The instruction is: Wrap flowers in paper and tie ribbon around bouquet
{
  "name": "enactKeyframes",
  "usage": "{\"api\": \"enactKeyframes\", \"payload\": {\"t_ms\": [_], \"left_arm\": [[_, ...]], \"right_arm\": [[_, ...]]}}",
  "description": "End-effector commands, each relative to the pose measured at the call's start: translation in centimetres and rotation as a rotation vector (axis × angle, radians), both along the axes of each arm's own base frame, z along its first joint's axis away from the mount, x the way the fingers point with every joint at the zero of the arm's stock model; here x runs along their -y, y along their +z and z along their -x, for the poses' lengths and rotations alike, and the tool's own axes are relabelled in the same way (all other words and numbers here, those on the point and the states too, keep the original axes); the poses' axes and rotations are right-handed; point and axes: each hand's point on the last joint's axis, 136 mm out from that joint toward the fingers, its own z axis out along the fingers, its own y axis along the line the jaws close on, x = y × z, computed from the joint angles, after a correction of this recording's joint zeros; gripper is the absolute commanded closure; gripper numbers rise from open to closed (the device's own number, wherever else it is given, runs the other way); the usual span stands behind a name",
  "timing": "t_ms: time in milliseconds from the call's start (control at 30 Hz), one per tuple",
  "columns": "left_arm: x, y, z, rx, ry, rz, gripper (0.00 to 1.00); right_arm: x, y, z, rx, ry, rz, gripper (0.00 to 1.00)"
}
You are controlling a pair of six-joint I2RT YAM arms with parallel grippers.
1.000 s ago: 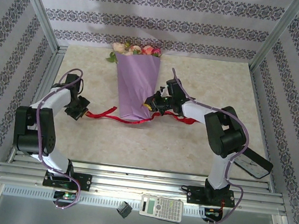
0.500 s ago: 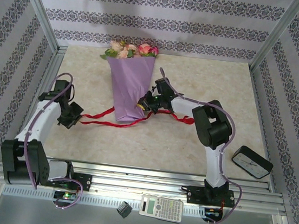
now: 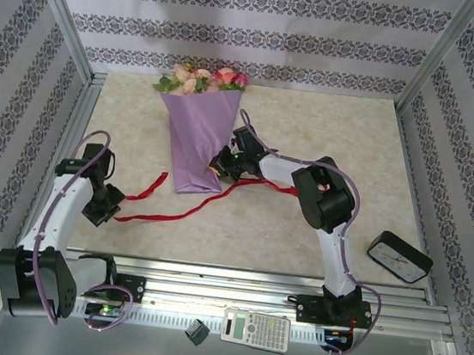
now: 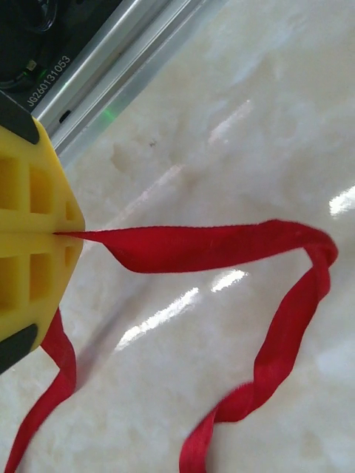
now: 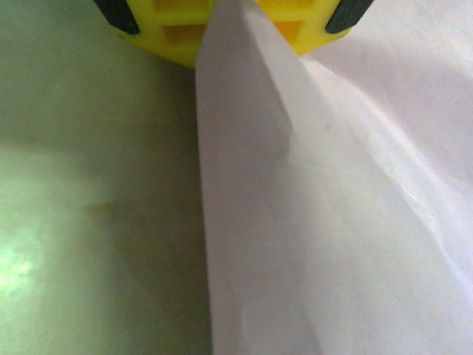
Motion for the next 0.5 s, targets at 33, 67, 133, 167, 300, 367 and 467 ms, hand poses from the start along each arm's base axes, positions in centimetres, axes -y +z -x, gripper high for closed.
{"api": "enactKeyframes", "payload": {"t_ms": [33, 67, 133, 167, 300, 367, 467], "left_arm": [[-0.9, -1.3, -3.5, 0.049, 0.011, -0.014, 1.0], [-1.2, -1.5, -4.9, 0.066, 0.015, -0.021, 1.0], [-1.8, -1.6, -7.3, 0.075, 0.015, -0.028, 0.98], [-2.0, -1.6, -8.5, 0.066, 0.011, -0.031, 0.98], [-2.9, -2.0, -12.1, 0.071, 0.009, -0.042, 0.98], [-3.2, -2.6, -13.9, 0.087, 0.015, -0.022, 0.99], [-3.8, -3.0, -15.8, 0.077, 0.003, -0.026, 1.0]], "right_arm": [[0.5, -0.5, -1.3, 0.034, -0.066, 0.018, 1.0], [0.6, -0.1, -1.4, 0.041, -0.077, 0.016, 1.0], [0.8, 0.7, -1.6, 0.048, -0.095, 0.012, 1.0], [0.8, 1.0, -1.6, 0.05, -0.101, 0.006, 1.0], [0.7, 2.5, -1.5, 0.04, -0.109, -0.027, 1.0], [0.9, 3.1, -0.8, 0.024, -0.107, -0.036, 1.0], [1.4, 4.2, 0.2, -0.001, -0.101, -0.048, 1.0]]}}
